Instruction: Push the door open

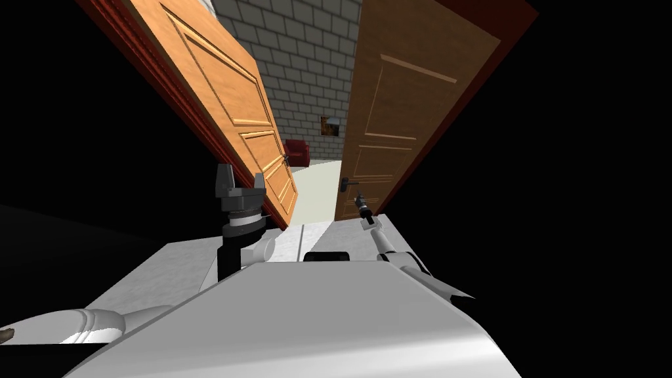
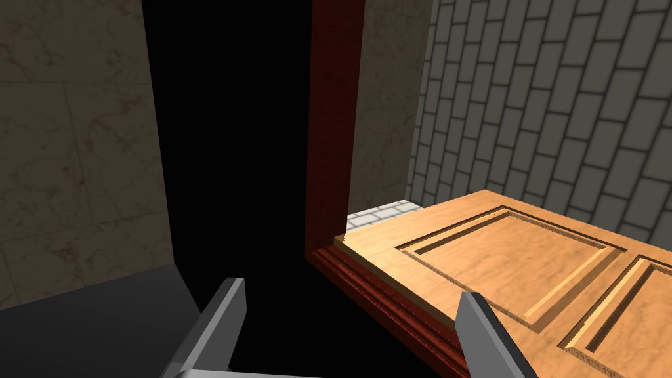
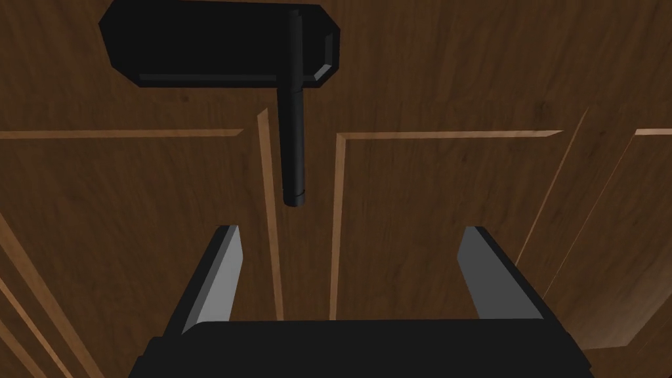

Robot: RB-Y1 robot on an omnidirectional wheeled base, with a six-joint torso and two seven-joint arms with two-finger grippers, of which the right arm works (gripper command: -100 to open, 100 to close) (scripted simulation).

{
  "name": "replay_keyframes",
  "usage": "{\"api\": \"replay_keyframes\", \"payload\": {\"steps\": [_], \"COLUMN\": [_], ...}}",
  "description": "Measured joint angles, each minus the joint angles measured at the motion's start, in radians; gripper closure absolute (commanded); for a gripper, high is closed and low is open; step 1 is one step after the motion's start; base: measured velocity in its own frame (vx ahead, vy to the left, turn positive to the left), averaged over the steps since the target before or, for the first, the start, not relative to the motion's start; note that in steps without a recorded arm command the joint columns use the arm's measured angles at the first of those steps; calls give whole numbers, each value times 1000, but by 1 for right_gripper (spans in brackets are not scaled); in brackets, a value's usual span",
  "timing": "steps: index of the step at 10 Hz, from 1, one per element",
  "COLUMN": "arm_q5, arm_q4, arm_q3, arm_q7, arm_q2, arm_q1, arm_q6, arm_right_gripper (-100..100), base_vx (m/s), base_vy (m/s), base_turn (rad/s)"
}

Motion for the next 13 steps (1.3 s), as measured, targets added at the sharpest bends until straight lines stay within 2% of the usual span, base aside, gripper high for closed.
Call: {"api": "replay_keyframes", "payload": {"steps": [8, 13], "arm_q5": [24, 19], "arm_q4": [150, 157], "arm_q3": [-1, -8], "arm_q7": [-29, -20], "arm_q2": [-17, -14], "arm_q1": [-78, -82], "arm_q6": [-5, -2], "arm_right_gripper": [-100, -100], "base_vx": [80, 165], "base_vy": [-3, 23], "base_turn": [2, 27]}}
